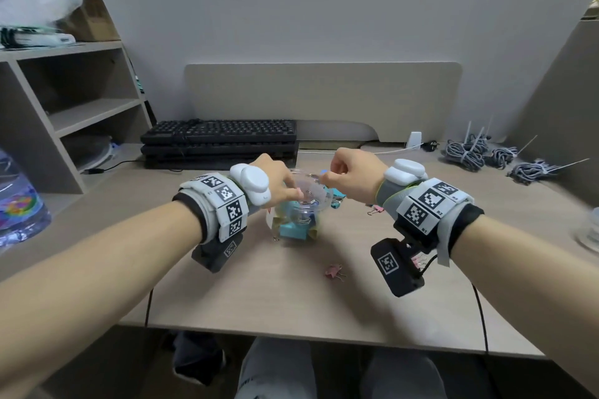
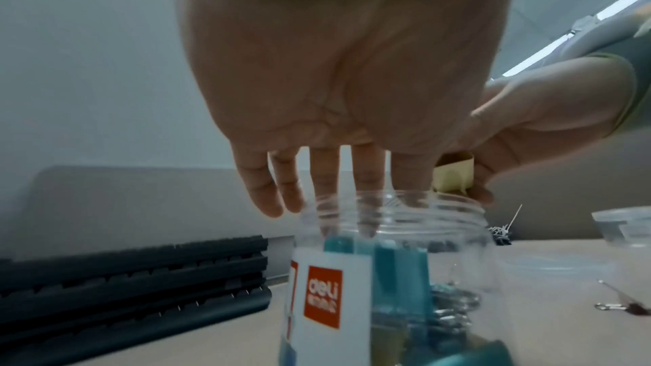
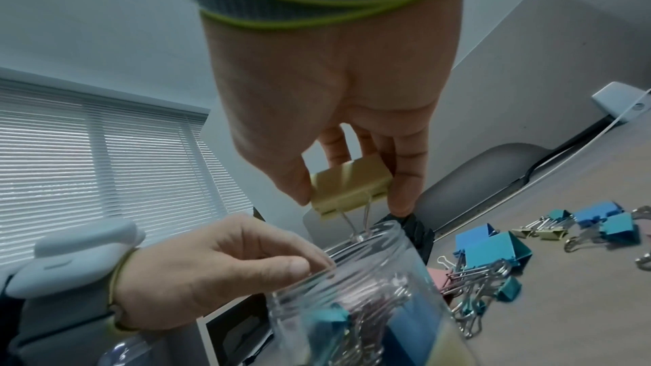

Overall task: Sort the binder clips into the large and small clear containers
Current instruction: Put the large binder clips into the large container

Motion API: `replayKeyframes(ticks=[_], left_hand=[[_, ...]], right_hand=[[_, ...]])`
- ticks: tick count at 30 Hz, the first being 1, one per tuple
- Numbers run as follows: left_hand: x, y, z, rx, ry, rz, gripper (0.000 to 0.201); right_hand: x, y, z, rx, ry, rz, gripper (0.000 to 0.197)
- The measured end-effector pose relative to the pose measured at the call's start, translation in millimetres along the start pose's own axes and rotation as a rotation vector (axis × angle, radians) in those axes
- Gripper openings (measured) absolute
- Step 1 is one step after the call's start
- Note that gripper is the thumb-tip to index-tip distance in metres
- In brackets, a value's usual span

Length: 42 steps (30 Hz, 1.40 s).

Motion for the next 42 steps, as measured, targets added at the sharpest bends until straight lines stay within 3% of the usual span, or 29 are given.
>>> replayKeyframes(ticks=[4,7,10,14,18,24,28,31,36,38,42], left_hand=[[0,-5,4,-0.038,0.011,-0.008,0.034],[-3,-16,-9,-0.139,0.152,-0.055,0.017],[-8,-28,-11,-0.277,0.255,-0.102,0.022],[-10,-36,7,-0.333,0.174,-0.163,0.033],[-11,-40,13,-0.378,0.209,-0.16,0.029],[-10,-39,16,-0.46,0.205,-0.153,0.034],[-13,-39,20,-0.69,0.238,-0.223,0.049],[-14,-42,26,-0.766,0.243,-0.223,0.057],[-11,-42,43,-0.724,0.143,-0.108,0.109],[-11,-40,50,-0.644,0.096,-0.074,0.121],[-11,-38,55,-0.54,0.086,-0.036,0.127]], right_hand=[[6,-8,12,-0.005,-0.015,-0.056,0.025],[9,-15,16,-0.06,-0.011,-0.117,0.029],[10,-26,19,-0.099,-0.025,-0.17,0.032],[15,-39,38,-0.186,-0.108,-0.199,0.027],[16,-40,51,-0.376,-0.188,-0.212,0.013],[29,-26,28,-0.202,-0.138,-0.185,0.014],[54,10,16,-0.18,-0.086,-0.03,0.021],[70,35,30,-0.259,-0.166,0.081,0.035],[92,47,56,-0.434,-0.261,0.135,0.053],[98,45,67,-0.501,-0.304,0.106,0.059],[102,36,88,-0.645,-0.349,0.015,0.033]])
Point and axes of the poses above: each hand's wrist, its own x-axis towards the middle knuckle, its own z-axis out of the palm, y = z × x, the point moved 6 cm from there along x, towards the middle knuckle, and after that the axes turned 10 degrees about z, right-handed, at the moved point
